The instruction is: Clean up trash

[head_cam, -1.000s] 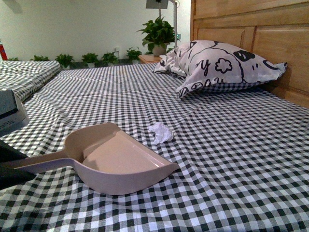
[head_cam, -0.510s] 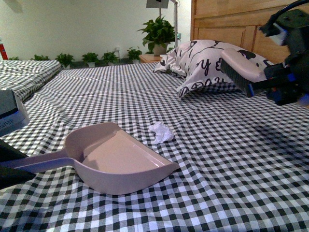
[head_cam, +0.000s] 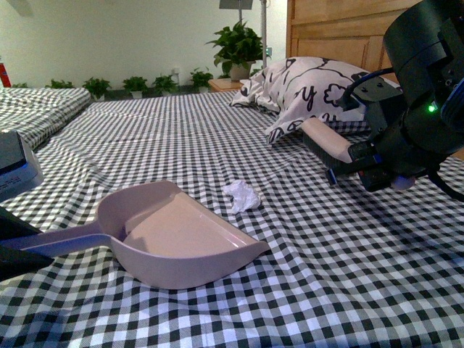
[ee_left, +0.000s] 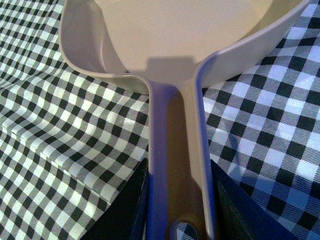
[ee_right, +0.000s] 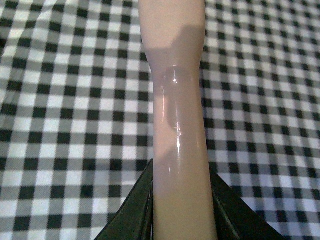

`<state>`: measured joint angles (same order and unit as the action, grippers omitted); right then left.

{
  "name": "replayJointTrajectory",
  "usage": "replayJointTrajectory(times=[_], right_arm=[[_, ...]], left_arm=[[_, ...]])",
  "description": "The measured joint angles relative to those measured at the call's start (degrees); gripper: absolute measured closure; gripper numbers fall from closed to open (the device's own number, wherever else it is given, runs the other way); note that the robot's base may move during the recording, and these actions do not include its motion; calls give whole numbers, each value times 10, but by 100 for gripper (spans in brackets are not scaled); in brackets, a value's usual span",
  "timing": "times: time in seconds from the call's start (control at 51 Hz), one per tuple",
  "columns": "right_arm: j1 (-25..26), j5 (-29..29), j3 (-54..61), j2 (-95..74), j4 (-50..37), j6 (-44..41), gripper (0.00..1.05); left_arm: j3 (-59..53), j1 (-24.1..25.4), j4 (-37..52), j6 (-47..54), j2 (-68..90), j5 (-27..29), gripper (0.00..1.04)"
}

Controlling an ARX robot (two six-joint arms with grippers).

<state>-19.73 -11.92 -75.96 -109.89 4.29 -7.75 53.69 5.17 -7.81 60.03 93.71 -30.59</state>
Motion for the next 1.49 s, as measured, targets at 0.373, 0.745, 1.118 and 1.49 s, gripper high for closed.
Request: replayJointTrajectory(times=[0.373,0.745,1.118,1.49], right_arm=[[-39,176,47,52,96,-7,84],[-66,360,66,155,161,-22,84],[22,246,71,163,77,-16,84],[150,159,86,201,-1,7,84]], left_arm=[[0,0,0,1,0,0,76],[0,0,0,1,0,0,76],[0,0,0,1,0,0,76],[0,4,33,-45,-1,-15,76]])
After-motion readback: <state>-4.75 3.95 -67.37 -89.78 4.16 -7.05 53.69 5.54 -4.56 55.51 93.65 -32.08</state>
